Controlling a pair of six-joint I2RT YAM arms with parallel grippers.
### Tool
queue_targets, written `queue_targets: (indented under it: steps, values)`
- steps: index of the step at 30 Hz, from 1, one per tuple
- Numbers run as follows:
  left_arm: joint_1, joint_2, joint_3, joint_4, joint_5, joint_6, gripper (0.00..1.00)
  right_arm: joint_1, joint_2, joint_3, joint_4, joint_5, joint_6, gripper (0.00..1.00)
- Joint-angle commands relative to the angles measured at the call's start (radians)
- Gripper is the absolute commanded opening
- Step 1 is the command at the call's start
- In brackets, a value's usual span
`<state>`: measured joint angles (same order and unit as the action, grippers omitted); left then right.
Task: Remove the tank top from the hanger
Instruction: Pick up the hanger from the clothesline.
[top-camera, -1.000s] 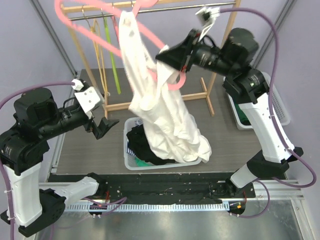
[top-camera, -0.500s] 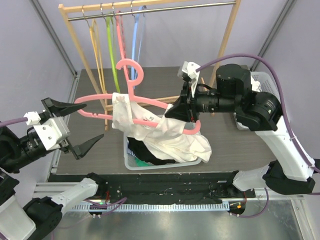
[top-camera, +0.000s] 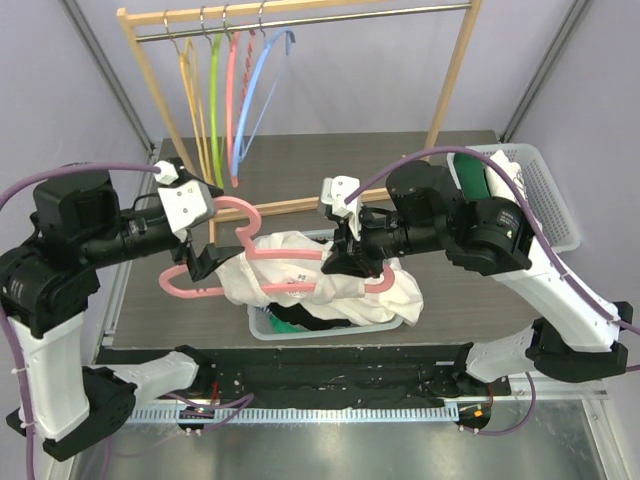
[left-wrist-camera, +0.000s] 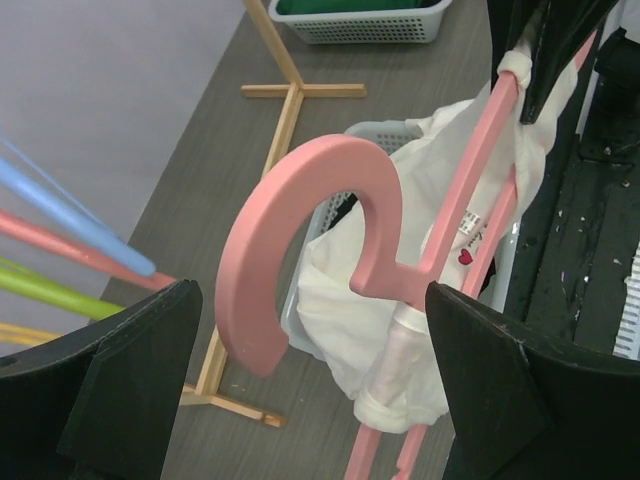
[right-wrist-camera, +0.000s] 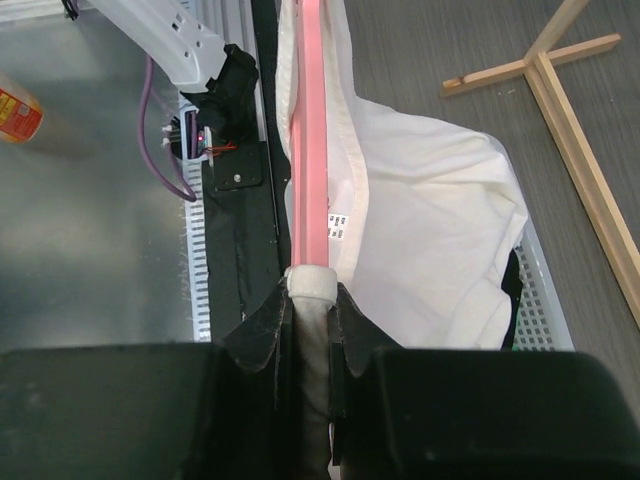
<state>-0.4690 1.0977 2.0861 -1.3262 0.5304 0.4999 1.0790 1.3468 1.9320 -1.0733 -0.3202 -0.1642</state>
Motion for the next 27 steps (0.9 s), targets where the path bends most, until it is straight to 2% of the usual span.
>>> queue_targets:
  steps: [1,13,16,27]
  values:
    - [0.006,-0.002,0.017,-0.158,0.108,0.065,1.00,0.004,-0.049,0.041,0.039,0.036,-0.041,0.01]
    - [0.006,-0.027,0.002,-0.272,0.083,0.163,0.99,0.004,-0.071,0.064,0.027,0.064,-0.069,0.01]
    - [0.006,0.005,-0.024,-0.336,0.112,0.178,0.93,0.002,-0.077,0.064,0.036,0.044,-0.070,0.01]
    - [0.001,-0.004,-0.146,-0.337,0.169,0.206,0.85,0.004,-0.117,0.055,0.069,0.030,-0.110,0.01]
